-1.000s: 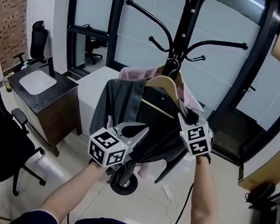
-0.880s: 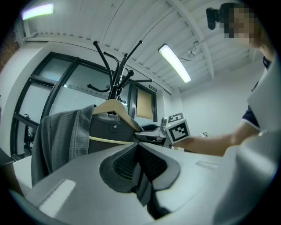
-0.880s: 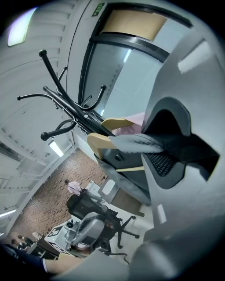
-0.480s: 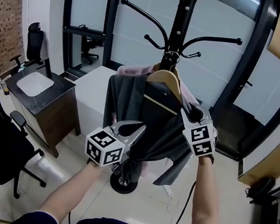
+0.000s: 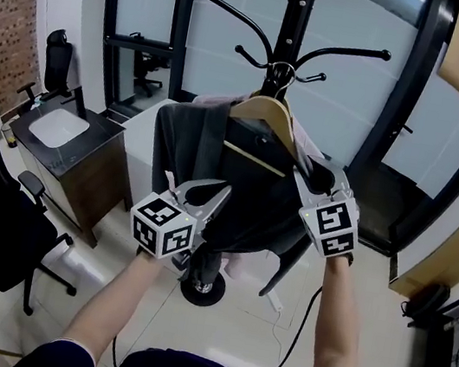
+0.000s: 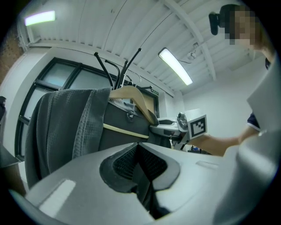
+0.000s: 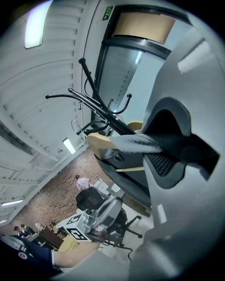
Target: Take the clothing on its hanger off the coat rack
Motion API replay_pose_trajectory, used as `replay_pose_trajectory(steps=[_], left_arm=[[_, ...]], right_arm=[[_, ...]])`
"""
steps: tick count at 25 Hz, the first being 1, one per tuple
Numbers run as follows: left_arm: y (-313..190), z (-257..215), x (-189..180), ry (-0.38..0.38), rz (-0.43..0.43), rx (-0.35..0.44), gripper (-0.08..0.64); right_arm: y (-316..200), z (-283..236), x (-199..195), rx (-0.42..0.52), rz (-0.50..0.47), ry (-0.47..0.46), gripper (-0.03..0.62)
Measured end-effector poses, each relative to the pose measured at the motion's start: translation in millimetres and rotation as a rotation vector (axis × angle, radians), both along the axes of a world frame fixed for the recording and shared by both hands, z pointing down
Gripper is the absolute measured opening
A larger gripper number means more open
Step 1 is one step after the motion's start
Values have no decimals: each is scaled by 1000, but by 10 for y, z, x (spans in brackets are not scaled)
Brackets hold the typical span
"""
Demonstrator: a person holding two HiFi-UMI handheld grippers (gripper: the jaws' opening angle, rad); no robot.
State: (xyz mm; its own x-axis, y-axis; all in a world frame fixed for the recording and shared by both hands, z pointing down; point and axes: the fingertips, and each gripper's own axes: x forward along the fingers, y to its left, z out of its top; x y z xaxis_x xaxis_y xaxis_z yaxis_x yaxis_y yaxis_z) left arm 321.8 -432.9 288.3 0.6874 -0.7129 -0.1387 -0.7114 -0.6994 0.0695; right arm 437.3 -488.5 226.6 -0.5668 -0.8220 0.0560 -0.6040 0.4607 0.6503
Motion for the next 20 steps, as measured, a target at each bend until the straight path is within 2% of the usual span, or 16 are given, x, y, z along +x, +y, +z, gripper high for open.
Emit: replay_pose_trajectory(steps=[6, 12, 20], left_arm=[[192, -116, -308, 14, -109, 24, 12], [486, 52, -733, 9, -246, -12, 12], [1138, 157, -1918, 13, -512, -43, 12]], right_arm=[[134, 78, -321, -37, -111, -36, 97], [263, 286, -794, -60, -226, -62, 97], [618, 387, -2028, -72, -429, -67, 97]])
